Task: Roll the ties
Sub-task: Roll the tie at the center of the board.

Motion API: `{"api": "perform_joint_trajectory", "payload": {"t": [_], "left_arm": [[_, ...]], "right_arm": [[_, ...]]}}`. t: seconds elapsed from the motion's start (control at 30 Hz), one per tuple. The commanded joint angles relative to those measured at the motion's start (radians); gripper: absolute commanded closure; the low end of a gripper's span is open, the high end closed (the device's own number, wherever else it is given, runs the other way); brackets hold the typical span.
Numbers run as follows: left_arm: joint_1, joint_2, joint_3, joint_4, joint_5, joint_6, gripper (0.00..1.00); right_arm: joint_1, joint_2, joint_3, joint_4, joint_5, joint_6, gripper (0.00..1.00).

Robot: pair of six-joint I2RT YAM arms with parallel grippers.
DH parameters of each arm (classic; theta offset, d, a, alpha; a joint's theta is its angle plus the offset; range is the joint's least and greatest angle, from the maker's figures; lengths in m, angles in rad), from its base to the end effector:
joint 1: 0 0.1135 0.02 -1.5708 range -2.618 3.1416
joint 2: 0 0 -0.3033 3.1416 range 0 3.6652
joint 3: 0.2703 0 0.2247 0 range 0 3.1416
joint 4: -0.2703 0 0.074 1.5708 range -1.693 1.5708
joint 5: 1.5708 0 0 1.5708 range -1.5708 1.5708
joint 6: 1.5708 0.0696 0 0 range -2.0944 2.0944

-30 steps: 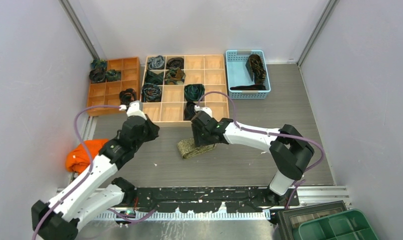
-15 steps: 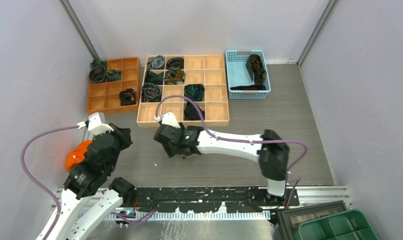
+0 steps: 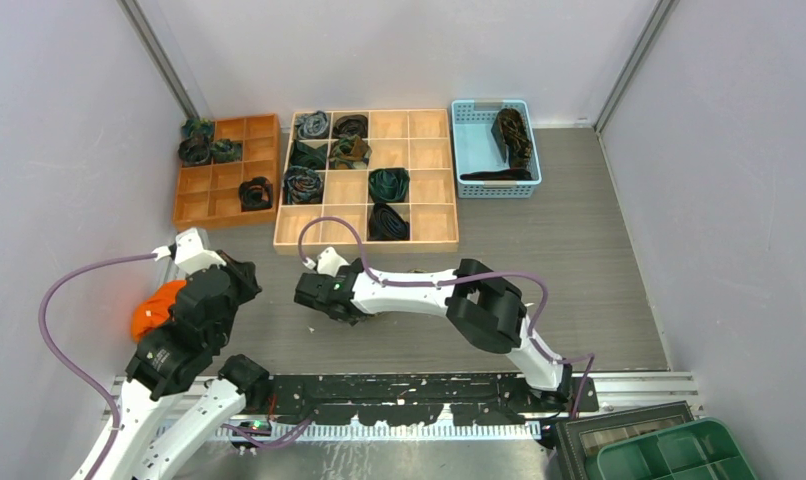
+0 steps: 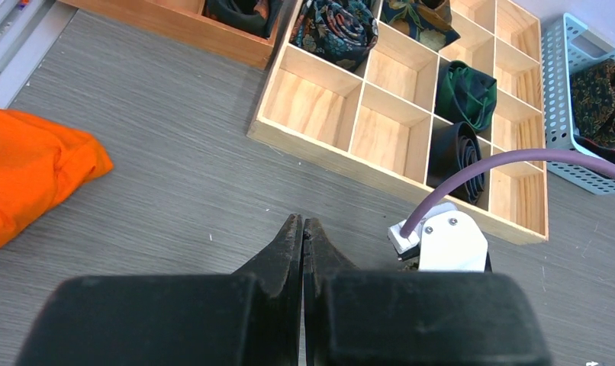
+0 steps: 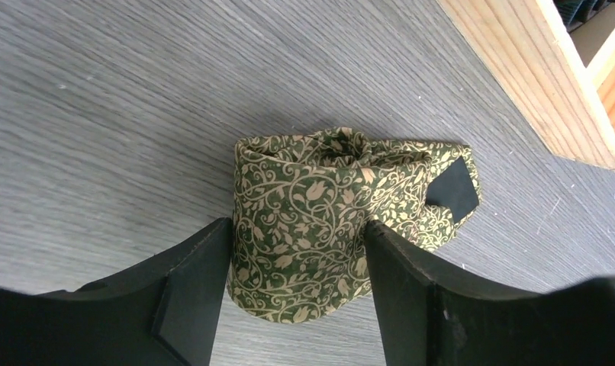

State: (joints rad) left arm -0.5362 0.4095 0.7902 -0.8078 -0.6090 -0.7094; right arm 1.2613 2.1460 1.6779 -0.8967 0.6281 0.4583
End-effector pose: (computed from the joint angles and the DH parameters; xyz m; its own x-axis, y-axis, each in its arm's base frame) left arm 0.0546 0.0139 0.3161 -0.2516 -0.4720 -0.8450 -0.2536 0.8747 -0.4131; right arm 0.1705 0.3990 0.1963 -0.5922 -0.6764 -0.4379 -0.5264 0.7362 -0.4253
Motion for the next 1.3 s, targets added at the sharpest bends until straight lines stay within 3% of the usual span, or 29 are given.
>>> {"api": "perform_joint_trajectory", "payload": {"t": [0.0,0.17,0.3,0.5,0.7,0.97,1.27], "left_arm": [[0.002,-0.006,0.021,0.009,-0.029,0.016,1.0],[0.003,0.005,0.029,0.018,-0.023,0.025,1.0],[0.002,0.016,0.045,0.034,-0.008,0.036,1.0],[0.002,0.056,0.067,0.078,0.007,0.066,1.0],[0.002,0.131,0.091,0.158,0.05,0.095,1.0],[0.003,0.247,0.096,0.253,0.127,0.107,1.0],[0.002,0.329,0.106,0.314,0.186,0.11,1.0]], "right_arm": [[-0.001,0.022,0.023,-0.036,0.062,0.03,0.33],[-0.013,0.044,0.009,-0.036,0.042,0.051,0.53],[-0.024,0.01,-0.018,0.02,0.008,0.053,0.62],[-0.052,-0.192,-0.129,0.257,-0.144,0.047,0.65],[-0.113,-0.335,-0.25,0.43,-0.407,0.103,0.65],[-0.261,-0.414,-0.509,0.755,-0.765,0.28,0.66],[-0.375,-0.443,-0.775,1.153,-0.982,0.468,0.66]]}}
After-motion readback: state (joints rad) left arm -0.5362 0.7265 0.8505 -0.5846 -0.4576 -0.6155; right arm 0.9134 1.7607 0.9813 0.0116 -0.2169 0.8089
